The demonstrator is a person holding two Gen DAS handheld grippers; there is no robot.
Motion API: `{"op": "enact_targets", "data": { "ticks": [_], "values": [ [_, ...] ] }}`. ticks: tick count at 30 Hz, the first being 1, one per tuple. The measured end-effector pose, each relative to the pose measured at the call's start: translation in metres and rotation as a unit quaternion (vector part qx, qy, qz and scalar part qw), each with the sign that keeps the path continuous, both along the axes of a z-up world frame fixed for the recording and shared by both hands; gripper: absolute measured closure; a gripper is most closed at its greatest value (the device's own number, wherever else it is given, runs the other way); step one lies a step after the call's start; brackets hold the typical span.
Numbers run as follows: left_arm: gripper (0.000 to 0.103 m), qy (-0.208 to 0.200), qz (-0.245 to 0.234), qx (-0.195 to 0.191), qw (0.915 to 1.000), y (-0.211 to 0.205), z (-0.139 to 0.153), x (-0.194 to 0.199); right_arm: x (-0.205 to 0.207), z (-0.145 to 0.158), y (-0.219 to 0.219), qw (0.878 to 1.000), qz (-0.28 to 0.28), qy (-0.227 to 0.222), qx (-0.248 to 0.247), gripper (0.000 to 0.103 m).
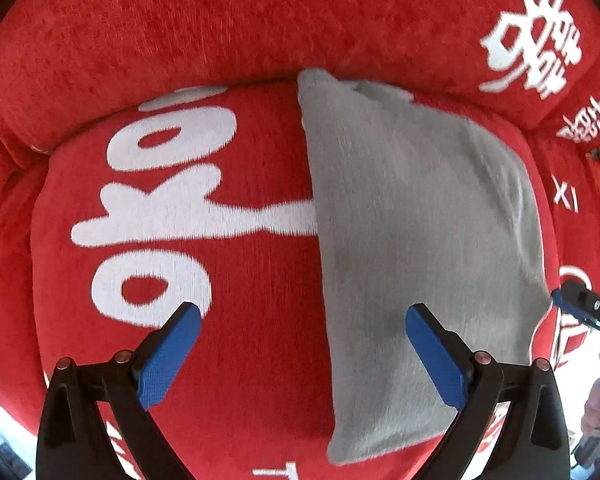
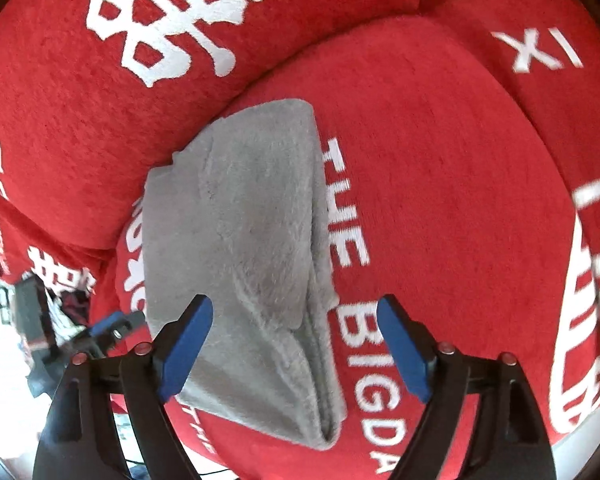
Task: Fold small clothes
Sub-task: 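Pinch the folded grey sweater edge with the right gripper while the left gripper grasps the other edge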
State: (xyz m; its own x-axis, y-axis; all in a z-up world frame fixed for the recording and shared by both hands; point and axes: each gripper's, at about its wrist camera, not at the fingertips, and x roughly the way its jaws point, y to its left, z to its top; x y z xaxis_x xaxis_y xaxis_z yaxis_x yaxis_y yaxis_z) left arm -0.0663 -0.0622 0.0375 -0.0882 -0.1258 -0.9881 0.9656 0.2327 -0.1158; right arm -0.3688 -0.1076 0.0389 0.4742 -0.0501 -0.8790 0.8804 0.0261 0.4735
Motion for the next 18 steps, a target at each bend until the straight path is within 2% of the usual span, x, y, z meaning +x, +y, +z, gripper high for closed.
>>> {"op": "enact_targets", "data": {
  "ticks": [2, 6, 7, 8, 9, 11, 12, 13, 15, 18],
  "values": [
    [0.0, 0.002, 0.003, -0.004, 1.0, -0.009, -0.002, 0.002, 0.0, 0.0, -0.008, 1.0, 0.002, 0.01, -0.005, 0.016],
    [0.0, 0.005, 0.016, 0.0, 0.9999, -0.022, -0.012, 0.006, 0.005, -0.006, -0.025, 1.0, 0.004, -0.006, -0.01, 0.019],
    [0.0, 0.006, 0.019, 0.001, 0.9998, -0.025, -0.015, 0.006, 0.008, -0.008, -0.03, 1.0, 0.004, -0.013, -0.011, 0.027],
    [0.0, 0.005, 0.022, 0.001, 0.9998, -0.027, -0.017, 0.006, 0.011, -0.011, -0.035, 1.0, 0.005, -0.017, -0.01, 0.042],
    [0.0, 0.005, 0.023, 0.0, 0.9997, -0.029, -0.018, 0.007, 0.013, -0.014, -0.039, 1.0, 0.006, -0.018, -0.006, 0.05],
    [0.0, 0.005, 0.027, -0.005, 0.9996, -0.031, -0.018, 0.007, 0.018, -0.023, -0.045, 1.0, 0.009, -0.015, 0.01, 0.081],
    [0.0, 0.004, 0.028, -0.008, 0.9996, -0.032, -0.017, 0.006, 0.019, -0.023, -0.047, 1.0, 0.01, -0.017, 0.008, 0.088],
    [0.0, 0.004, 0.029, -0.012, 0.9995, -0.033, -0.016, 0.006, 0.019, -0.02, -0.047, 1.0, 0.012, -0.02, 0.0, 0.092],
    [0.0, 0.002, 0.029, -0.016, 0.9995, -0.032, -0.017, 0.003, 0.019, -0.014, -0.046, 0.999, 0.028, -0.01, -0.019, 0.094],
    [0.0, 0.002, 0.026, -0.009, 0.9996, -0.036, -0.022, 0.0, 0.01, -0.026, -0.046, 1.0, 0.018, 0.004, 0.004, 0.094]
  ]
}}
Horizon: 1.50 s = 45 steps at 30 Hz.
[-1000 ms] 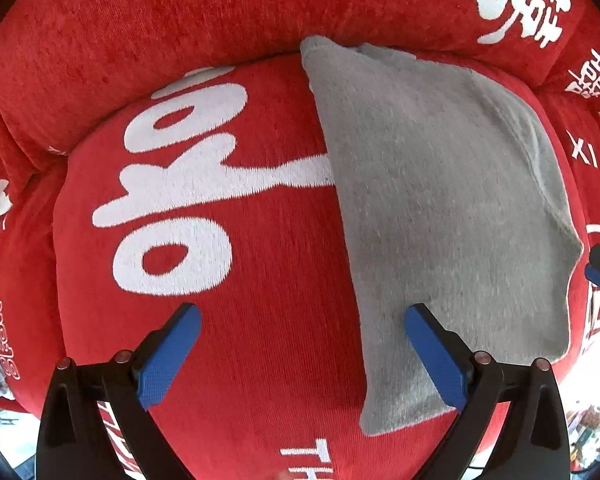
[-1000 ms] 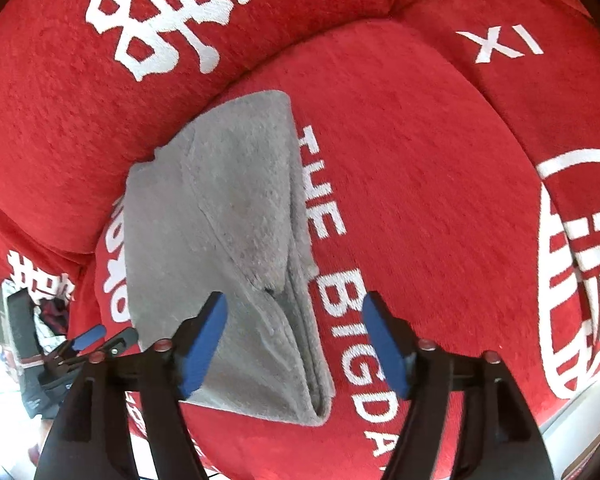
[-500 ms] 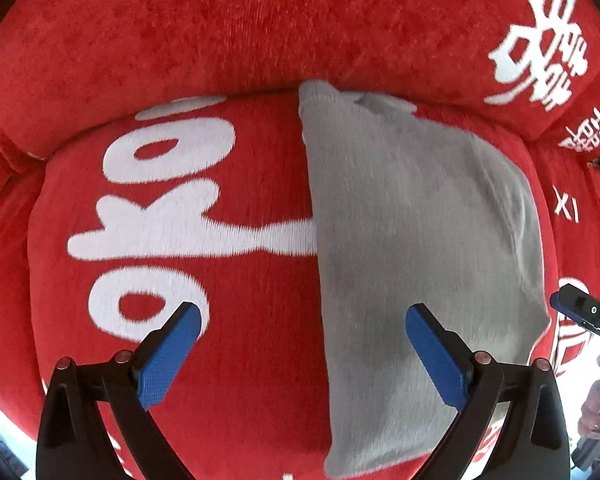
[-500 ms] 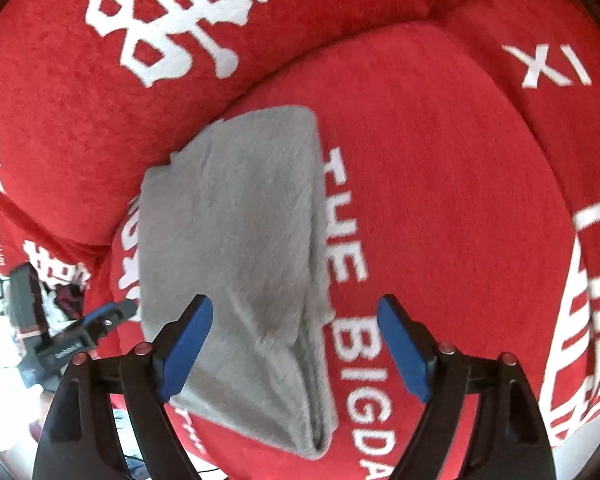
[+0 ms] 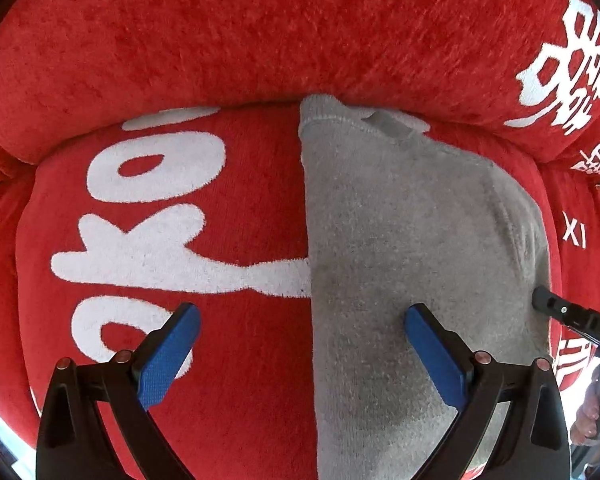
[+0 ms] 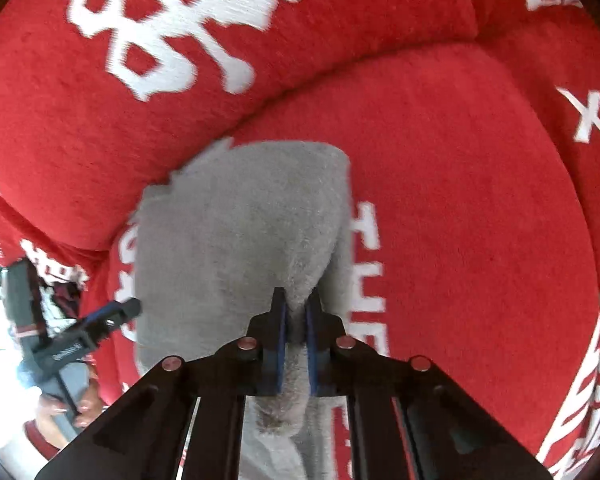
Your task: Fold small clothes
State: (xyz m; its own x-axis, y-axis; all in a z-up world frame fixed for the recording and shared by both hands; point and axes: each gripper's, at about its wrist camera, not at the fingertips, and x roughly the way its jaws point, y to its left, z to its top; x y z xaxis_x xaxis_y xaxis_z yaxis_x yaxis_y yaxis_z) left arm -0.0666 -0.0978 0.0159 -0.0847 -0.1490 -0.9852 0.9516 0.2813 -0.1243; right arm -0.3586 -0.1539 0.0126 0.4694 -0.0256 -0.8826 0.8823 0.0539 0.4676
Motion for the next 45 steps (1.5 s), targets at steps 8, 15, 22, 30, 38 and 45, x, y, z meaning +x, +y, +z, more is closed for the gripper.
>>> {"op": "enact_targets", "data": {
  "ticks": [8, 15, 22, 30, 38, 45],
  "values": [
    [0.0, -0.001, 0.004, 0.002, 1.0, -0.005, 0.001, 0.0, -0.025, 0.007, 0.008, 0.999, -0.02, -0.039, 0.013, 0.061],
    [0.0, -0.002, 0.005, 0.003, 1.0, -0.002, 0.001, -0.002, -0.042, 0.008, 0.014, 0.998, -0.017, -0.055, 0.019, 0.051],
    [0.0, 0.018, 0.0, 0.008, 0.9998, 0.0, -0.002, 0.001, -0.042, -0.007, 0.012, 0.995, -0.029, -0.088, 0.044, 0.039],
    [0.0, 0.124, -0.047, 0.025, 0.9909, -0.001, -0.016, -0.001, -0.04, -0.021, 0.01, 0.99, -0.012, -0.127, 0.066, 0.039],
    [0.0, 0.205, -0.063, 0.043, 0.9757, -0.008, -0.04, -0.012, -0.036, -0.034, 0.002, 0.98, 0.019, -0.183, 0.079, 0.039],
    [0.0, 0.186, -0.087, 0.037, 0.9781, -0.018, -0.039, -0.03, -0.01, -0.043, -0.008, 0.969, 0.066, -0.223, 0.083, 0.037]
  ]
}}
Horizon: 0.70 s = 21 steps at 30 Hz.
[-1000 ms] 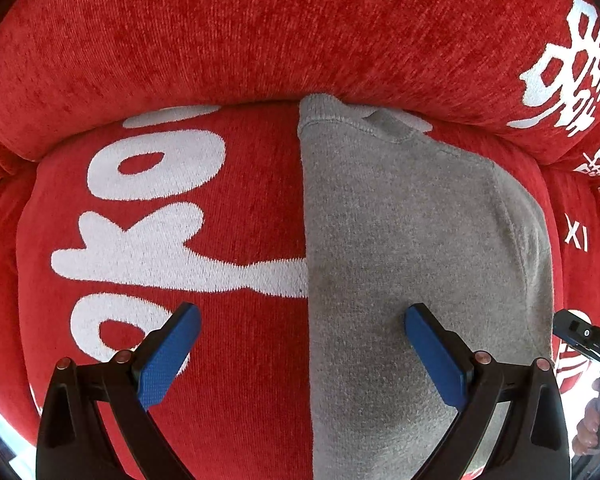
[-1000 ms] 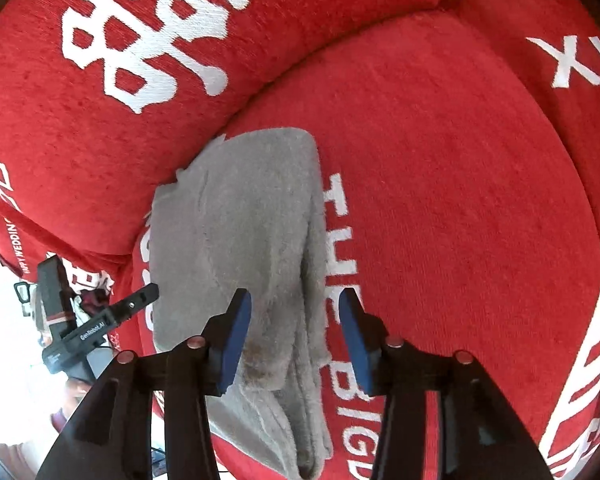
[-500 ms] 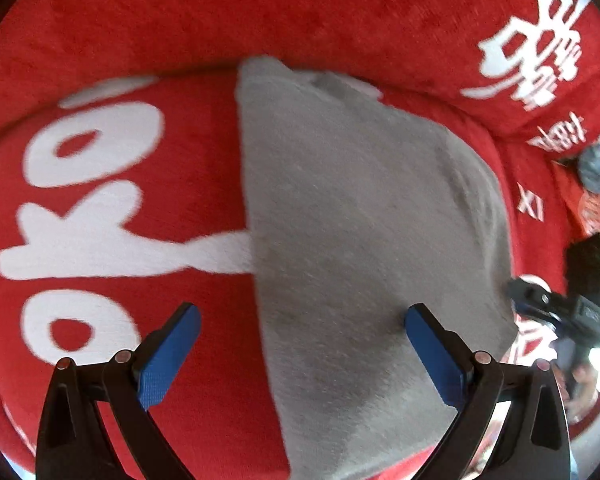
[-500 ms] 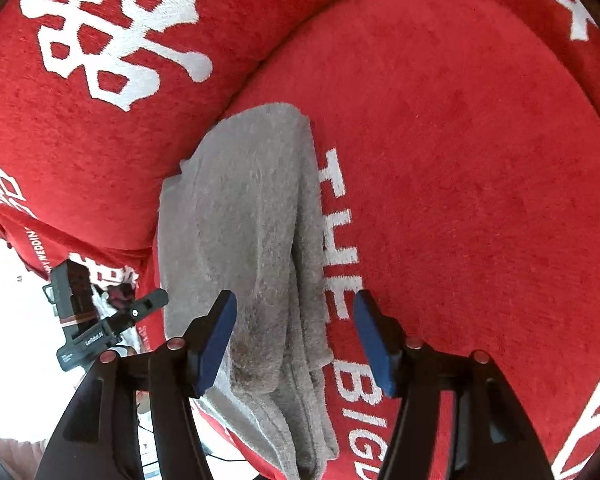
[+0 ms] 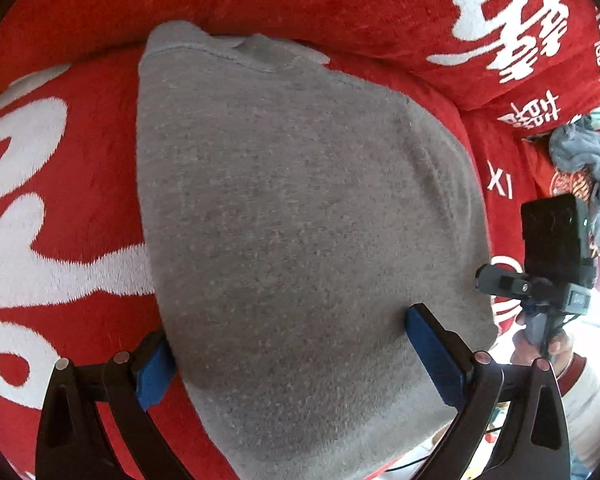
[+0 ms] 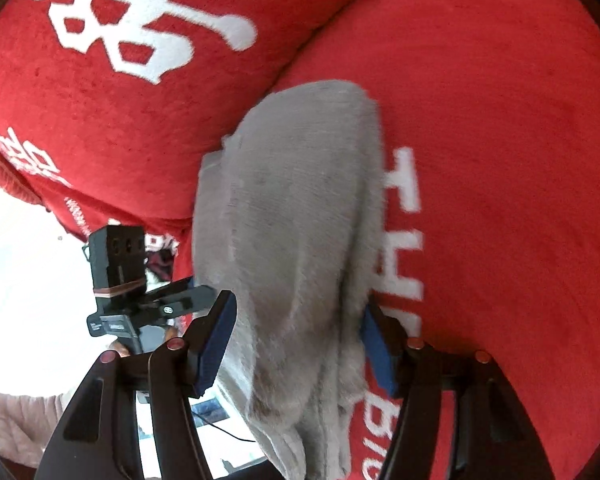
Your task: Fold small clothes
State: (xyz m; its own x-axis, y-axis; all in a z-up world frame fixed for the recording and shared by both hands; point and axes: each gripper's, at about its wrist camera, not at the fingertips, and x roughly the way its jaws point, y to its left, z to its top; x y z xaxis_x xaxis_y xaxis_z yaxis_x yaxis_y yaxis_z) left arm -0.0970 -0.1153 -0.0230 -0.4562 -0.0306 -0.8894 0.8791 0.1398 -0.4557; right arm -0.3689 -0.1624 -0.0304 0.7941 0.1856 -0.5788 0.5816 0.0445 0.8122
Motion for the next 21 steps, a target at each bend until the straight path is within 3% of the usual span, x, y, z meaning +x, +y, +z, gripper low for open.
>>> {"op": "enact_targets", "data": {
  "ticks": [2, 4, 6, 7, 8, 11, 21],
  "values": [
    [0.003, -0.004, -0.001, -0.005, 1.0, 0.001, 0.002, -0.001, 0.01, -0.003, 0.001, 1.0, 0.005, -0.006, 0.003, 0.037],
    [0.012, -0.016, 0.0, -0.013, 0.9998, 0.002, 0.005, -0.002, 0.017, -0.003, 0.002, 1.0, 0.001, -0.003, 0.007, 0.037],
    [0.024, -0.016, 0.008, -0.026, 0.9995, 0.005, 0.01, 0.0, 0.023, -0.003, 0.006, 1.0, 0.001, 0.018, 0.009, 0.049],
    [0.033, -0.015, 0.011, -0.032, 0.9993, 0.008, 0.013, 0.004, 0.027, -0.004, 0.009, 1.0, -0.002, 0.022, 0.011, 0.063],
    [0.042, -0.012, 0.012, -0.04, 0.999, 0.01, 0.016, 0.005, 0.026, -0.002, 0.012, 1.0, -0.012, 0.016, 0.011, 0.068],
    [0.057, -0.002, 0.008, -0.059, 0.9982, 0.018, 0.029, 0.013, 0.024, 0.006, 0.02, 0.999, -0.032, -0.006, 0.014, 0.072],
    [0.06, 0.048, 0.016, -0.099, 0.9938, 0.041, 0.075, 0.032, 0.043, 0.052, 0.057, 0.997, -0.05, -0.051, 0.012, 0.072]
  ]
}}
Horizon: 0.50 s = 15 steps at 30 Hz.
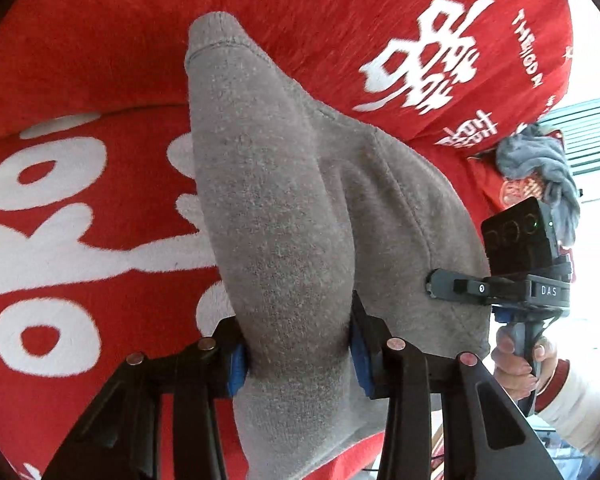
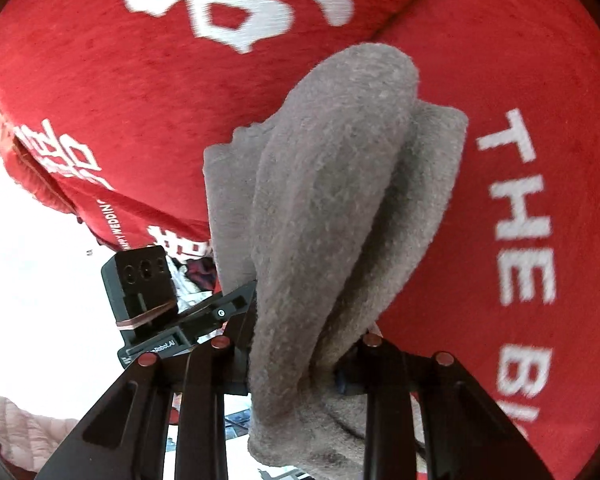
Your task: Fold small clothes
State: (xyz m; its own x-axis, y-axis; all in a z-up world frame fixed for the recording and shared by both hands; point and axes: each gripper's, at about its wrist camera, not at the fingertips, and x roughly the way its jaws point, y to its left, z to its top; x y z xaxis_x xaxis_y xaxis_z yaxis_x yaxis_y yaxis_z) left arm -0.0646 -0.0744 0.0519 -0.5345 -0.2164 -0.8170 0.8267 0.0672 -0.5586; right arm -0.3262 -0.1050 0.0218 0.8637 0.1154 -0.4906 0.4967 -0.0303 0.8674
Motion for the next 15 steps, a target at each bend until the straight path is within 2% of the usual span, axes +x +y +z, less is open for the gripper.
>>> {"op": "enact_targets", "data": {
  "ticks": [4, 8, 15],
  "values": [
    [0.06, 0.004, 0.005, -0.009, 0.9999, 0.018, 0.02, 0.008, 0.0, 0.021, 0.011, 1.0, 0.002, -0.009, -0.004, 0.072],
    [0.06, -0.002, 0.008, -0.011, 0.9999, 0.047, 0.036, 0.03, 0.018, 0.034, 0.033, 1.0, 0.014, -0.014, -0.006, 0.072],
    [0.06, -0.019, 0.028, 0.008, 0.9994, 0.113, 0.035, 0.084, 0.068, 0.028, 0.076, 0.999, 0.03, -0.026, 0.018, 0.072]
  ]
}}
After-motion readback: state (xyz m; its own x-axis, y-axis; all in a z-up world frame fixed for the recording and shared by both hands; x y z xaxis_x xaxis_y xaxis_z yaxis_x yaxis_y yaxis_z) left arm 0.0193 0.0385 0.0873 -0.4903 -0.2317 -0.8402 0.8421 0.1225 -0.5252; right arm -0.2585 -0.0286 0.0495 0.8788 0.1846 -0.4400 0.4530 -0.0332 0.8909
